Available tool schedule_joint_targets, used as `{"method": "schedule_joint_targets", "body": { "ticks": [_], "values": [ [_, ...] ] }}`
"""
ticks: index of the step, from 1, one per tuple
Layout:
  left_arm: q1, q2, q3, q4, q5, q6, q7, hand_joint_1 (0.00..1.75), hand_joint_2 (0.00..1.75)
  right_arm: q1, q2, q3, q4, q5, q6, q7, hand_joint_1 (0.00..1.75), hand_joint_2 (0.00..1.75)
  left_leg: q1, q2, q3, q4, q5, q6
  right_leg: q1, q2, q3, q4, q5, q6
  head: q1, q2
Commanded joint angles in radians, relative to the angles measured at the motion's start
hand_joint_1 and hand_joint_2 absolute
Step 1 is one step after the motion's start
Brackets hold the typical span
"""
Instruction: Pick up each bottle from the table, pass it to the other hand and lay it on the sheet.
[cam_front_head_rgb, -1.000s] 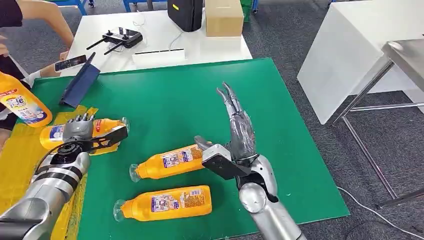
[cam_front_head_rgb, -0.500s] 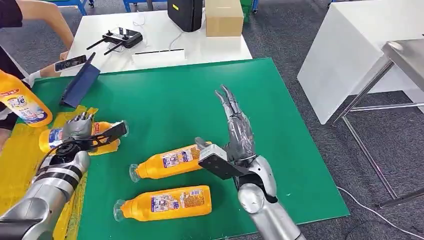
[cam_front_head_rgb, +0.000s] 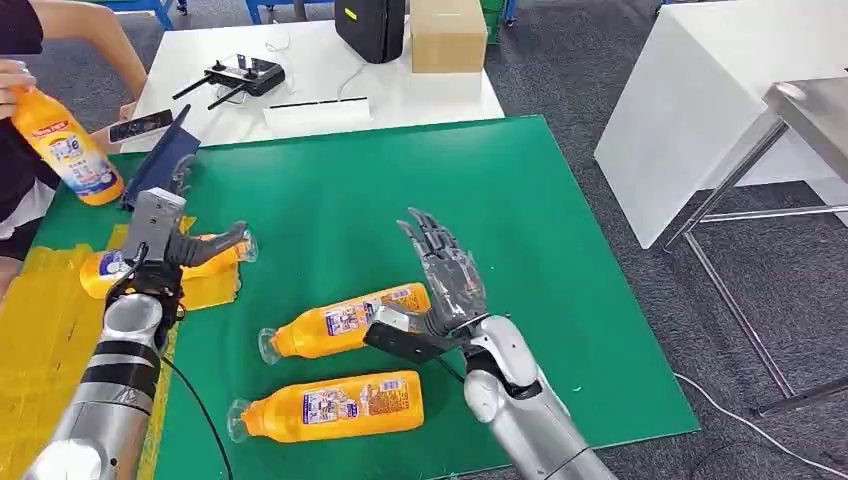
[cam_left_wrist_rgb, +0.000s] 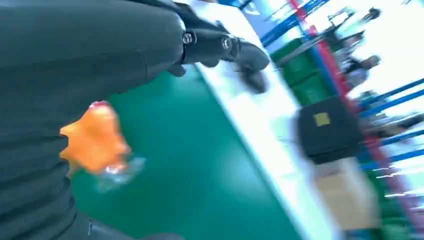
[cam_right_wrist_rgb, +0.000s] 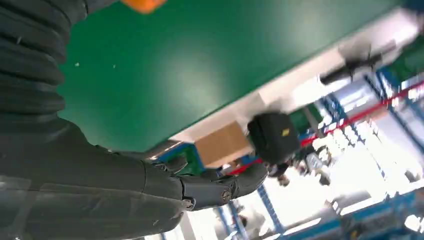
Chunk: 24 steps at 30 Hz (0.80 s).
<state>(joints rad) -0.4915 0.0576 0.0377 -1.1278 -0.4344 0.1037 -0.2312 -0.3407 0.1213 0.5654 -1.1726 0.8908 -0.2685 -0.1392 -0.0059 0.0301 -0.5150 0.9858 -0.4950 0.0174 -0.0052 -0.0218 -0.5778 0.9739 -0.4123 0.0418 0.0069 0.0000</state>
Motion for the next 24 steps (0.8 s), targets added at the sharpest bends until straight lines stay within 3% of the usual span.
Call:
{"method": "schedule_joint_targets", "body": {
  "ticks": [1,8,15,24],
  "values": [
    [0.015,-0.045,-0.08,-0.109,0.11,-0.041,-0.018,0.0,1.75,-0.128,0.023,0.114,0.321,0.002,0.021,-0.005,0.0,1.75,0.001,-0.003,0.001,0.0,0.0,-0.001,0.001,-0.001,0.002,-0.001,0.0,-0.001,0.0,0.0],
    [-0.026,-0.073,-0.121,-0.015,0.169,-0.047,-0.048,0.0,1.75,-0.196,0.086,0.142,0.498,-0.033,0.052,-0.053,0.0,1.75,0.002,-0.004,0.001,0.001,0.0,-0.001,0.002,-0.001,0.002,0.001,0.0,-0.001,0.0,0.0],
    [-0.05,-0.089,-0.139,0.022,0.192,-0.053,-0.061,0.0,1.75,-0.219,0.115,0.166,0.536,-0.048,0.084,-0.062,0.0,1.75,0.001,-0.003,0.0,0.0,0.001,-0.002,0.001,-0.001,0.001,0.001,0.0,0.0,0.0,0.0],
    [-0.069,-0.118,-0.179,0.042,0.235,-0.048,-0.081,0.0,1.75,-0.332,0.138,0.289,0.737,-0.014,0.224,0.024,0.0,1.75,0.001,-0.004,0.0,0.001,0.001,-0.002,0.001,-0.001,0.001,0.002,0.0,-0.001,0.0,0.0]
  ]
}}
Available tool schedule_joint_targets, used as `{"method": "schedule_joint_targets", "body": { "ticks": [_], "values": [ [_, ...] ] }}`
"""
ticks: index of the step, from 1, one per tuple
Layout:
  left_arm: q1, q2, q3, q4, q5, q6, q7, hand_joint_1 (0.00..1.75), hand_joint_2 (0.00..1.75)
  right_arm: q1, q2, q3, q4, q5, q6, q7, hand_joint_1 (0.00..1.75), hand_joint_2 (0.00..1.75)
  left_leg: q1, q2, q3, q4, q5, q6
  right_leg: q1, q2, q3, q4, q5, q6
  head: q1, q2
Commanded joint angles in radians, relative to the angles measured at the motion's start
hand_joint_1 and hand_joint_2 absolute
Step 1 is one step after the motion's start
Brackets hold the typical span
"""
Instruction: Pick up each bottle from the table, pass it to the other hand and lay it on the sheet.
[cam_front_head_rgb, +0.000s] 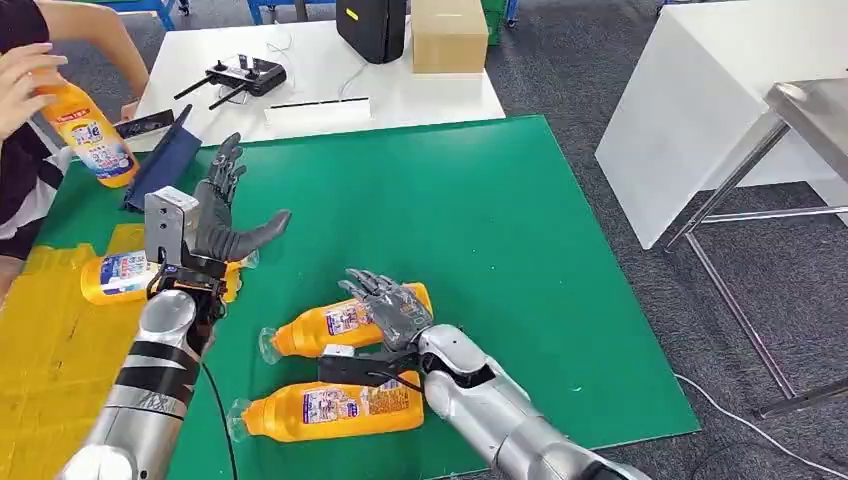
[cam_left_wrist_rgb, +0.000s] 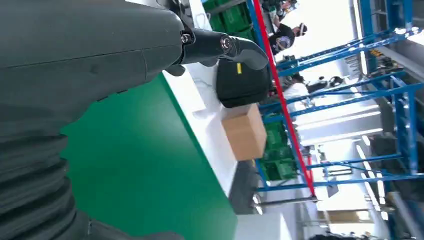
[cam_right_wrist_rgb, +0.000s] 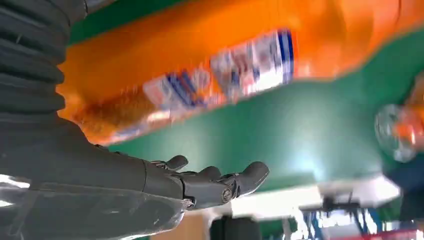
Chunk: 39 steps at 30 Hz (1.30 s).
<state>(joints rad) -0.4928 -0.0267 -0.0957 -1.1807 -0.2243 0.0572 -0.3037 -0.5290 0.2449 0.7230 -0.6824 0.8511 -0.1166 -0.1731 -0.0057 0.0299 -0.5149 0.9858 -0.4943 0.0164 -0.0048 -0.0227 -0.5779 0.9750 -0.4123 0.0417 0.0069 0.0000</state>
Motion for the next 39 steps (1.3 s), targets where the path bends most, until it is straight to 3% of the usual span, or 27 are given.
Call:
{"method": "schedule_joint_targets", "body": {
  "ticks": [1,5,14,15,16,18,34,37,39],
  "values": [
    [-0.069,-0.035,-0.048,0.096,0.027,-0.002,-0.009,0.0,1.75,-0.156,0.019,0.145,0.267,0.039,0.089,0.09,0.0,1.75,0.002,-0.004,0.0,0.002,0.0,-0.001,0.001,0.0,0.002,0.0,0.0,-0.001,0.0,0.0],
    [-0.065,-0.035,-0.062,0.11,0.048,-0.018,-0.014,0.0,1.75,-0.203,0.033,0.201,0.347,0.09,0.205,0.213,0.0,1.75,0.0,-0.002,0.0,0.0,0.0,-0.001,0.0,0.0,0.001,0.0,0.0,0.0,0.0,0.0],
    [-0.06,-0.03,-0.06,0.126,0.07,-0.029,-0.021,0.0,1.75,-0.201,0.029,0.192,0.364,0.09,0.224,0.263,0.02,1.75,0.002,-0.006,0.003,0.0,0.0,-0.001,0.002,-0.001,0.004,-0.001,0.0,-0.001,0.0,0.0],
    [-0.058,-0.03,-0.059,0.132,0.073,-0.029,-0.022,0.0,1.75,-0.201,0.029,0.192,0.365,0.095,0.217,0.272,0.1,1.75,0.001,-0.004,0.003,0.0,0.001,-0.001,0.001,-0.001,0.004,-0.001,0.0,0.0,0.0,0.0],
    [-0.056,-0.031,-0.059,0.135,0.075,-0.03,-0.023,0.0,1.75,-0.202,0.029,0.191,0.367,0.098,0.214,0.276,1.24,1.75,0.002,-0.006,0.003,0.0,0.001,-0.001,0.002,-0.002,0.005,-0.002,0.0,-0.001,0.0,0.0],
    [-0.05,-0.032,-0.059,0.14,0.078,-0.028,-0.025,0.0,1.75,-0.203,0.029,0.188,0.367,0.099,0.209,0.277,1.43,1.75,0.002,-0.005,0.004,0.0,0.001,-0.001,0.001,-0.001,0.005,-0.002,0.0,-0.001,0.0,0.0],
    [-0.046,-0.033,-0.058,0.139,0.079,-0.026,-0.026,0.0,1.75,-0.201,0.028,0.183,0.365,0.096,0.207,0.277,1.45,1.75,0.001,-0.004,0.006,0.0,0.001,-0.001,0.001,-0.001,0.007,-0.002,0.0,-0.001,0.0,0.0],
    [-0.022,-0.019,-0.051,0.112,0.083,-0.022,-0.027,0.0,1.75,-0.198,0.038,0.175,0.361,0.093,0.196,0.275,1.66,1.75,0.001,-0.003,0.006,0.0,0.0,-0.001,0.001,-0.001,0.006,-0.001,0.0,0.0,0.0,0.0],
    [0.033,0.024,-0.026,0.061,0.106,-0.044,-0.043,0.0,1.75,-0.197,0.07,0.166,0.356,0.092,0.167,0.289,1.75,1.75,0.0,0.0,0.007,-0.001,0.0,-0.001,0.0,0.002,0.006,-0.001,0.0,0.0,0.0,0.0]
  ]
}}
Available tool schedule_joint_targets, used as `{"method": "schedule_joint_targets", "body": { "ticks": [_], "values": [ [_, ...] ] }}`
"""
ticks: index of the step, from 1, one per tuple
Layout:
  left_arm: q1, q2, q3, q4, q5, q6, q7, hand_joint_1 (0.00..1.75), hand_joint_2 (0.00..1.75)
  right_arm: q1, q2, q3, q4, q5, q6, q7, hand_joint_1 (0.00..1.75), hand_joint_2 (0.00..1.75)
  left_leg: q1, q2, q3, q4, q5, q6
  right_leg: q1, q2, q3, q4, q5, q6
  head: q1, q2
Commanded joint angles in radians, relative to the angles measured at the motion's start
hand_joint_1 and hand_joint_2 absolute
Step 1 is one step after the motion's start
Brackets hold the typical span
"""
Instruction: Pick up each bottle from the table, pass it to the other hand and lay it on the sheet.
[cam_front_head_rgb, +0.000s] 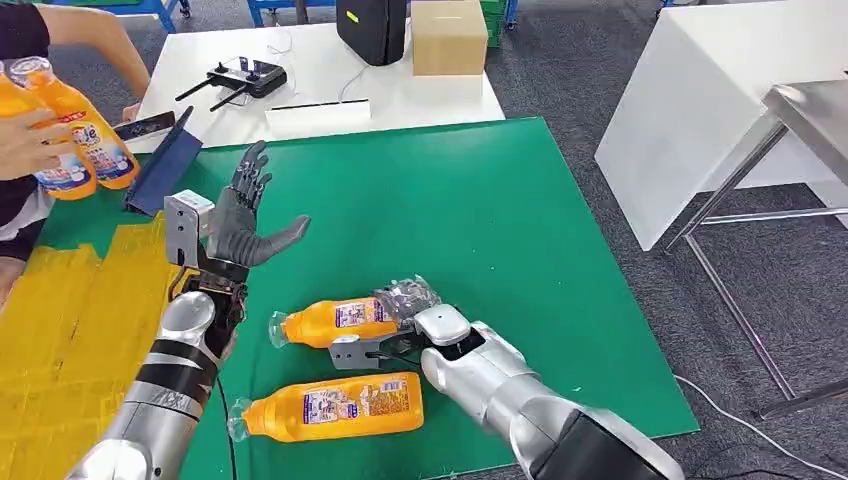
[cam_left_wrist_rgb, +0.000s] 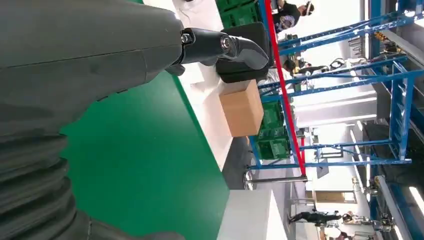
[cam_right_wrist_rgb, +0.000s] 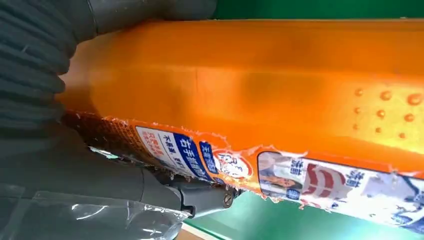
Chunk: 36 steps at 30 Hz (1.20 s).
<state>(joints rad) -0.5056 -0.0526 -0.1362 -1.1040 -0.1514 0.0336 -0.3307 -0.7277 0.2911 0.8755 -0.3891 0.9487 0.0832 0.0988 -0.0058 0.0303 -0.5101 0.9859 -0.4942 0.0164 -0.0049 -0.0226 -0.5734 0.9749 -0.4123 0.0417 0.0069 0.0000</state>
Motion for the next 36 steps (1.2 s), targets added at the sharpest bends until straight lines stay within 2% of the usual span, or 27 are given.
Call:
{"method": "schedule_joint_targets", "body": {
  "ticks": [1,4,7,9,10,13,16,18,23,25,32,36],
  "values": [
    [0.075,0.073,0.038,-0.038,0.051,-0.047,-0.027,0.0,1.75,0.0,0.043,-0.002,0.056,-0.013,-0.072,0.027,1.75,1.75,0.001,-0.001,0.002,-0.001,0.0,-0.002,0.001,0.003,0.002,-0.002,0.0,-0.001,0.0,0.0],
    [0.12,0.079,0.082,-0.083,0.038,-0.104,-0.027,0.0,1.75,0.022,0.047,-0.104,0.001,-0.076,-0.28,-0.021,1.75,1.75,0.001,0.003,0.001,-0.001,-0.001,-0.001,0.0,0.007,0.0,0.0,0.001,-0.001,0.0,0.0],
    [0.15,0.06,0.073,-0.139,-0.006,-0.102,-0.003,0.0,1.75,0.083,0.006,-0.209,-0.119,-0.12,-0.511,-0.115,1.75,1.75,0.002,0.001,0.0,0.0,-0.001,-0.002,0.001,0.005,-0.001,0.001,0.0,-0.001,0.0,0.0],
    [0.167,0.055,0.056,-0.17,-0.02,-0.094,0.012,0.0,1.75,0.132,-0.018,-0.27,-0.213,-0.136,-0.622,-0.174,1.75,1.75,0.002,-0.004,-0.002,0.001,0.0,-0.002,0.002,0.001,-0.002,0.001,-0.001,-0.001,0.0,0.0],
    [0.182,0.048,0.035,-0.196,-0.021,-0.096,0.023,0.0,1.75,0.207,-0.036,-0.359,-0.347,-0.222,-0.734,-0.285,1.75,1.75,0.001,-0.004,-0.004,0.0,0.0,-0.001,0.001,0.0,-0.003,0.001,0.0,0.0,0.0,0.0],
    [0.194,0.028,-0.021,-0.228,-0.021,-0.065,0.052,0.0,1.75,0.323,-0.072,-0.462,-0.55,-0.348,-0.7,-0.372,1.75,1.75,0.002,-0.005,-0.003,0.0,0.0,-0.001,0.002,-0.001,-0.001,-0.001,-0.001,0.0,0.001,0.0],
    [0.177,0.015,-0.095,-0.223,-0.022,-0.033,0.075,0.0,1.75,0.397,-0.082,-0.553,-0.653,-0.536,-0.629,-0.475,1.75,1.75,0.002,-0.01,-0.003,0.001,-0.001,-0.001,0.001,-0.004,0.0,-0.001,-0.002,0.0,0.0,0.0],
    [0.163,0.01,-0.134,-0.214,-0.019,-0.021,0.081,0.0,1.75,0.421,-0.086,-0.59,-0.68,-0.622,-0.577,-0.502,1.75,1.75,0.001,-0.014,-0.005,0.001,0.0,-0.001,0.001,-0.008,0.0,-0.002,-0.002,0.0,0.0,0.0],
    [0.153,0.031,-0.159,-0.221,0.012,-0.032,0.08,0.0,1.75,0.396,-0.072,-0.595,-0.625,-0.664,-0.515,-0.495,1.75,1.75,0.001,-0.01,-0.006,0.002,0.0,-0.001,0.0,-0.004,-0.002,-0.001,-0.001,-0.001,0.0,0.0],
    [0.156,0.042,-0.162,-0.233,0.042,-0.057,0.077,0.0,1.75,0.379,-0.061,-0.579,-0.589,-0.671,-0.489,-0.493,1.75,1.75,0.0,-0.005,-0.006,0.001,0.0,-0.001,-0.001,-0.001,-0.004,-0.001,0.0,-0.001,0.0,0.0],
    [0.148,0.056,-0.161,-0.233,0.137,-0.136,0.066,0.0,1.75,0.342,-0.051,-0.536,-0.532,-0.668,-0.468,-0.5,1.75,1.75,0.0,-0.003,-0.005,0.001,0.0,-0.001,0.0,0.0,-0.004,0.001,0.0,-0.001,0.0,0.0],
    [0.129,0.057,-0.191,-0.227,0.191,-0.207,0.065,0.0,1.75,0.309,-0.046,-0.461,-0.499,-0.632,-0.426,-0.501,1.75,1.75,0.001,-0.003,-0.005,0.001,0.0,-0.001,0.0,0.002,-0.005,0.002,0.0,-0.001,0.0,0.0]
  ]
}}
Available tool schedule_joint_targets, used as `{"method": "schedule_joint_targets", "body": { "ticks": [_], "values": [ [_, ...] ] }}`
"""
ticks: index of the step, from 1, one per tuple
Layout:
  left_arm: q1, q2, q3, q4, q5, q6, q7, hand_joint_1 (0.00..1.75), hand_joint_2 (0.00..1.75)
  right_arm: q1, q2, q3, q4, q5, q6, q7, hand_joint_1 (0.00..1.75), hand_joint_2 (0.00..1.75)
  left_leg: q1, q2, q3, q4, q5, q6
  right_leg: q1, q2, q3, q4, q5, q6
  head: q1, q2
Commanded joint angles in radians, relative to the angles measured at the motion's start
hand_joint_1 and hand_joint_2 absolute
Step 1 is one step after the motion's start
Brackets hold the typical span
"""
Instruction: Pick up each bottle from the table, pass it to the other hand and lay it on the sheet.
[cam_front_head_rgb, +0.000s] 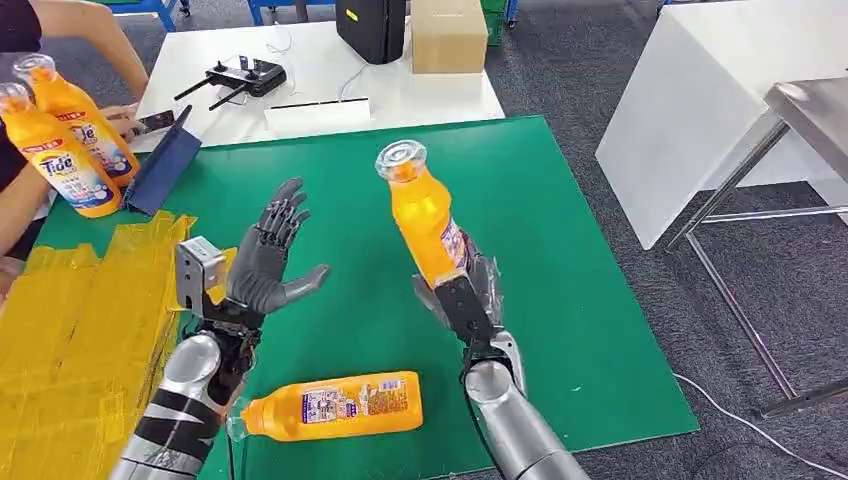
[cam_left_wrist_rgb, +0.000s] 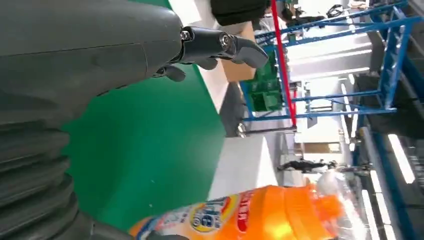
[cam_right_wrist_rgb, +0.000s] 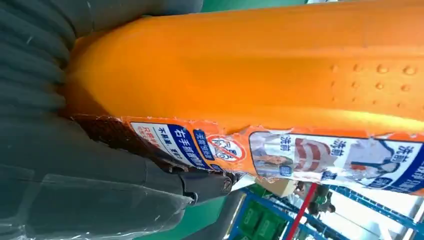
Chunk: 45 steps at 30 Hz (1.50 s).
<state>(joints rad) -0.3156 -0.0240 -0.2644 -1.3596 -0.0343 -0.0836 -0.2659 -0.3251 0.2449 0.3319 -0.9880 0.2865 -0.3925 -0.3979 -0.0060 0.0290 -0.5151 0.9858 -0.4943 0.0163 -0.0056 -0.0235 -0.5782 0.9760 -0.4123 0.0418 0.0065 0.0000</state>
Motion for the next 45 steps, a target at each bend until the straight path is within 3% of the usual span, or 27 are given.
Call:
{"method": "schedule_joint_targets", "body": {
  "ticks": [1,8,16,21,30,31,32,33,45],
  "values": [
    [-0.078,0.026,-0.075,0.039,0.097,-0.117,-0.002,0.0,1.75,-0.109,0.006,0.123,0.118,0.059,0.061,-0.012,1.75,1.75,0.001,-0.001,0.0,0.001,0.0,-0.001,0.001,0.001,0.0,0.0,0.0,0.0,0.0,0.0],
    [-0.137,0.01,-0.114,0.09,0.11,-0.131,0.002,0.0,1.75,-0.141,0.061,0.286,0.166,0.236,-0.034,-0.042,1.75,1.75,0.002,-0.001,0.001,0.001,-0.001,-0.002,0.001,0.003,0.001,0.001,0.0,-0.001,0.0,0.0],
    [-0.165,0.022,-0.136,0.134,0.122,-0.147,-0.004,0.0,1.75,-0.163,0.104,0.435,0.209,0.399,-0.151,-0.003,1.75,1.75,0.003,-0.003,0.001,0.002,-0.001,-0.002,0.002,0.002,0.002,0.0,0.0,-0.001,0.0,0.0],
    [-0.167,0.091,-0.079,0.166,0.158,-0.201,-0.052,0.0,1.75,-0.23,0.104,0.663,0.229,0.325,-0.227,0.129,1.75,1.75,0.002,0.004,0.002,0.0,-0.001,-0.002,0.001,0.008,0.001,0.001,0.0,-0.002,0.0,0.0],
    [-0.154,0.057,-0.041,0.168,0.153,-0.179,-0.049,0.0,1.75,-0.25,0.104,0.693,0.28,0.245,-0.262,0.114,1.75,1.75,0.002,-0.002,0.002,0.0,0.0,-0.002,0.002,0.002,0.002,0.0,0.0,-0.001,0.0,0.0],
    [-0.149,0.051,-0.039,0.159,0.144,-0.162,-0.043,0.21,1.75,-0.247,0.104,0.683,0.284,0.243,-0.263,0.103,1.75,1.75,0.002,-0.002,0.001,0.0,0.0,-0.002,0.002,0.001,0.001,0.0,0.0,-0.001,0.0,0.0],
    [-0.145,0.048,-0.034,0.153,0.143,-0.156,-0.04,1.5,1.75,-0.242,0.104,0.672,0.283,0.243,-0.262,0.097,1.75,1.75,0.003,-0.003,0.001,0.0,0.0,-0.002,0.002,0.001,0.002,0.0,0.0,-0.001,0.0,0.0],
    [-0.143,0.048,-0.032,0.152,0.144,-0.154,-0.039,1.75,1.75,-0.239,0.104,0.665,0.282,0.242,-0.259,0.094,1.75,1.75,0.003,-0.003,0.002,0.0,0.0,-0.002,0.003,0.001,0.002,0.0,-0.001,-0.001,0.0,0.0],
    [-0.139,0.045,-0.003,0.165,0.165,-0.143,-0.024,1.75,1.75,-0.219,0.104,0.591,0.26,0.202,-0.226,0.06,1.75,1.75,0.002,-0.003,0.001,0.0,0.0,-0.002,0.002,0.001,0.001,0.0,0.0,-0.001,0.0,0.0]
  ]
}}
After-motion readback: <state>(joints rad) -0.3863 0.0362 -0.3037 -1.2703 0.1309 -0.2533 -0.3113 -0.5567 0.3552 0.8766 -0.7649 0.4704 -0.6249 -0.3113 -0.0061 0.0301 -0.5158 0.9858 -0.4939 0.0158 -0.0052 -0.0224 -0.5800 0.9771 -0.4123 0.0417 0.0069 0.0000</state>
